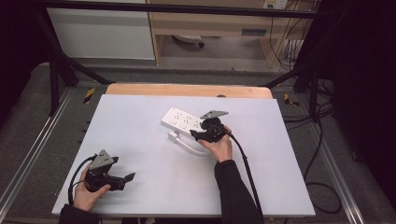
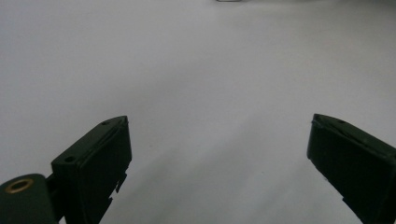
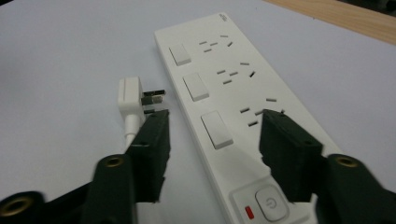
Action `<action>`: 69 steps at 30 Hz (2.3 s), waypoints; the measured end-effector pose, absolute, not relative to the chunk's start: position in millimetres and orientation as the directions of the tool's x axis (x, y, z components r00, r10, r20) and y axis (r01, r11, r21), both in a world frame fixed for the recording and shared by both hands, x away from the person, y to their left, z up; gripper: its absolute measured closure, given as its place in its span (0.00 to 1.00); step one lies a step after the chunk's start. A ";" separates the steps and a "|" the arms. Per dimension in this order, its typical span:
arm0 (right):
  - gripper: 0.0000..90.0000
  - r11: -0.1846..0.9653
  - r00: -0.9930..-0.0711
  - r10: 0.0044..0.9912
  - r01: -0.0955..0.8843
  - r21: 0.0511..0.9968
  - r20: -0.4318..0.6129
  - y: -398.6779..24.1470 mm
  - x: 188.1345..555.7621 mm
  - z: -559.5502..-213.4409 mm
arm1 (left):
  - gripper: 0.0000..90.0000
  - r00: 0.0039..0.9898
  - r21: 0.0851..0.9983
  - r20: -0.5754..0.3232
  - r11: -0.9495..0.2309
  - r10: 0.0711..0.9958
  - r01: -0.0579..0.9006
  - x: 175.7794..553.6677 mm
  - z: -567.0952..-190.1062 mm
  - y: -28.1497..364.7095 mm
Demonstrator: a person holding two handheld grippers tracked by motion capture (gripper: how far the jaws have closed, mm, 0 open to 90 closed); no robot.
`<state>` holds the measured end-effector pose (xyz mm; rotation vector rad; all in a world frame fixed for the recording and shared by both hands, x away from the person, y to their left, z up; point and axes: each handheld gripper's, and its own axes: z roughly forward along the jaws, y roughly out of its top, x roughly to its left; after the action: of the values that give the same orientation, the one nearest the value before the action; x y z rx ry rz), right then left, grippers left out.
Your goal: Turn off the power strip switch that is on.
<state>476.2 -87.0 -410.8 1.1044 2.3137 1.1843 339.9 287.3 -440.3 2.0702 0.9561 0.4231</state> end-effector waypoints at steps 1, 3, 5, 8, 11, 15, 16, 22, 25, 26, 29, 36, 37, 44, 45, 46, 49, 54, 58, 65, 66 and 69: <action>0.39 0.358 -0.647 0.760 0.502 0.787 0.066 -87.3 475.5 -410.2 | 0.07 0.658 0.780 -0.029 -0.395 0.752 0.485 339.8 -440.3 287.2; 0.31 0.371 -0.646 0.762 0.502 0.781 0.053 -88.5 473.4 -408.1 | 0.07 0.658 0.781 -0.029 -0.394 0.752 0.485 339.7 -440.2 287.4; 0.24 0.377 -0.645 0.762 0.507 0.775 0.052 -89.1 470.9 -405.5 | 0.07 0.657 0.781 -0.028 -0.394 0.753 0.484 339.8 -440.1 287.6; 0.20 0.384 -0.654 0.755 0.497 0.779 0.045 -91.8 465.7 -401.7 | 0.06 0.658 0.781 -0.030 -0.393 0.753 0.485 339.7 -440.2 287.4; 0.12 0.384 -0.655 0.754 0.502 0.775 0.051 -96.4 461.6 -400.6 | 0.06 0.659 0.781 -0.030 -0.393 0.752 0.485 339.7 -440.2 287.1; 0.05 0.388 -0.651 0.757 0.516 0.763 0.055 -104.5 457.2 -400.5 | 0.06 0.657 0.781 -0.033 -0.391 0.753 0.487 339.8 -440.3 287.5; 0.04 0.387 -0.648 0.759 0.520 0.761 0.056 -106.5 456.2 -400.5 | 0.06 0.657 0.781 -0.031 -0.392 0.753 0.486 339.8 -440.2 287.6; 0.02 0.377 -0.646 0.760 0.523 0.765 0.067 -118.7 448.2 -401.1 | 0.06 0.660 0.779 -0.032 -0.395 0.751 0.488 339.8 -440.6 287.1; 0.02 0.377 -0.645 0.761 0.522 0.765 0.065 -125.9 443.2 -401.1 | 0.06 0.658 0.779 -0.034 -0.392 0.752 0.489 339.9 -440.8 287.3; 0.02 0.374 -0.644 0.762 0.521 0.767 0.066 -128.4 441.4 -401.1 | 0.06 0.658 0.779 -0.034 -0.393 0.752 0.489 339.9 -440.9 287.3; 0.02 0.364 -0.642 0.763 0.523 0.771 0.075 -136.8 435.3 -401.3 | 0.06 0.657 0.779 -0.034 -0.392 0.753 0.489 339.8 -440.7 287.2; 0.01 0.362 -0.659 0.748 0.508 0.782 0.081 -158.1 420.3 -403.2 | 0.06 0.658 0.781 -0.032 -0.392 0.753 0.487 339.6 -440.2 287.5; 0.01 0.362 -0.657 0.749 0.506 0.783 0.078 -161.2 418.0 -403.7 | 0.06 0.658 0.781 -0.032 -0.392 0.752 0.487 339.6 -440.1 287.6; 0.01 0.351 -0.645 0.759 0.516 0.781 0.085 -184.1 405.6 -411.2 | 0.06 0.659 0.781 -0.032 -0.393 0.751 0.486 339.5 -439.9 287.2; 0.01 0.348 -0.644 0.760 0.521 0.779 0.092 -186.9 404.0 -412.7 | 0.06 0.659 0.781 -0.034 -0.391 0.752 0.487 339.5 -440.0 287.1; 0.01 0.350 -0.643 0.760 0.525 0.775 0.092 -189.8 402.5 -414.1 | 0.06 0.658 0.781 -0.034 -0.391 0.752 0.487 339.5 -440.0 287.1; 0.01 0.351 -0.639 0.764 0.533 0.769 0.094 -198.1 397.6 -418.3 | 0.06 0.659 0.779 -0.035 -0.392 0.752 0.489 339.6 -440.2 287.1; 0.01 0.351 -0.630 0.770 0.546 0.760 0.097 -212.3 388.9 -424.5 | 0.06 0.658 0.781 -0.036 -0.390 0.752 0.488 339.5 -440.0 287.1; 0.01 0.346 -0.630 0.770 0.551 0.759 0.106 -223.0 381.7 -429.0 | 0.06 0.660 0.780 -0.038 -0.391 0.750 0.488 339.4 -440.1 286.8; 0.01 0.351 -0.624 0.774 0.563 0.748 0.106 -240.9 370.3 -437.6 | 0.06 0.663 0.779 -0.037 -0.394 0.748 0.488 339.0 -440.1 285.8; 0.01 0.350 -0.622 0.776 0.565 0.747 0.107 -243.3 368.7 -438.4 | 0.06 0.663 0.779 -0.036 -0.395 0.748 0.488 339.0 -440.1 285.8; 0.01 0.351 -0.620 0.777 0.568 0.745 0.106 -250.3 363.6 -440.0 | 0.06 0.663 0.778 -0.037 -0.394 0.748 0.489 339.0 -440.3 285.6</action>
<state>363.6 -250.3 -440.0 1.2023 2.3504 1.1318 339.0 285.6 -440.3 2.0717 0.9541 0.4089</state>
